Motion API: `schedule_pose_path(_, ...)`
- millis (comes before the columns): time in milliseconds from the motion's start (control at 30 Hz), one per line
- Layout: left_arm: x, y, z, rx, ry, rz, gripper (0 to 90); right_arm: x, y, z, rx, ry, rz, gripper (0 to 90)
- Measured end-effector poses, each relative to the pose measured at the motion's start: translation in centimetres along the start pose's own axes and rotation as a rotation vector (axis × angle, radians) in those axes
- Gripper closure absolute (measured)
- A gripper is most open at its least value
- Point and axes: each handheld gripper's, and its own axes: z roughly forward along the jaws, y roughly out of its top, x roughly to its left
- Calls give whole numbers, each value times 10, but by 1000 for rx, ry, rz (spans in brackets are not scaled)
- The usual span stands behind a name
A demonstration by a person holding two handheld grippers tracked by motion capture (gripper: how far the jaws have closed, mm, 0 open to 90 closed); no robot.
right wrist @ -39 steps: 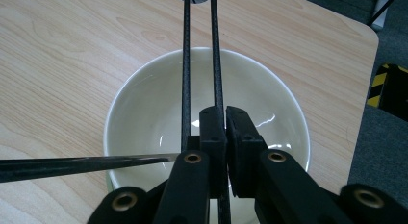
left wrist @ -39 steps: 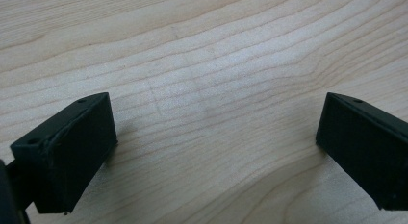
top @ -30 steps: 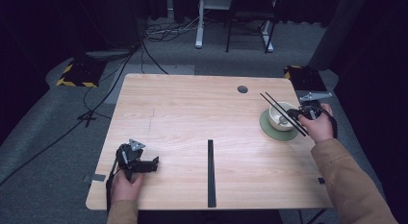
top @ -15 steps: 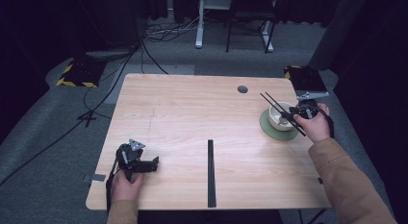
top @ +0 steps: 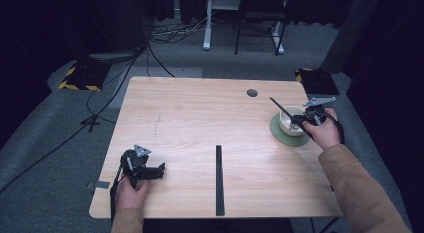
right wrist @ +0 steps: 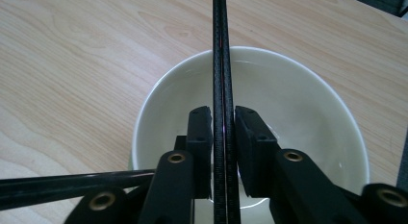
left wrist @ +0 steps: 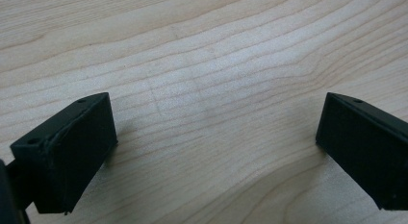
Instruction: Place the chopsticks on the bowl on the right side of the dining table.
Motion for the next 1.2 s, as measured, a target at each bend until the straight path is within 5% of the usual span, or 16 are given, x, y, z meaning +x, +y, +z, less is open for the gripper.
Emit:
schedule_pose_path(300, 0, 0, 0, 0, -1, 0, 6, 6, -2, -3, 9, 45, -23, 736)
schedule_pose_path(767, 0, 1, 0, 7, 6, 0, 5, 10, -24, -50, -132, 8, 59, 494)
schedule_pose_path(967, 0, 1, 0, 3, 4, 0, 5, 14, -45, -61, -106, -39, 71, 485)
schedule_pose_path(1200, 0, 1, 0, 7, 6, 0, 5, 13, -65, -54, -69, -65, 98, 472)
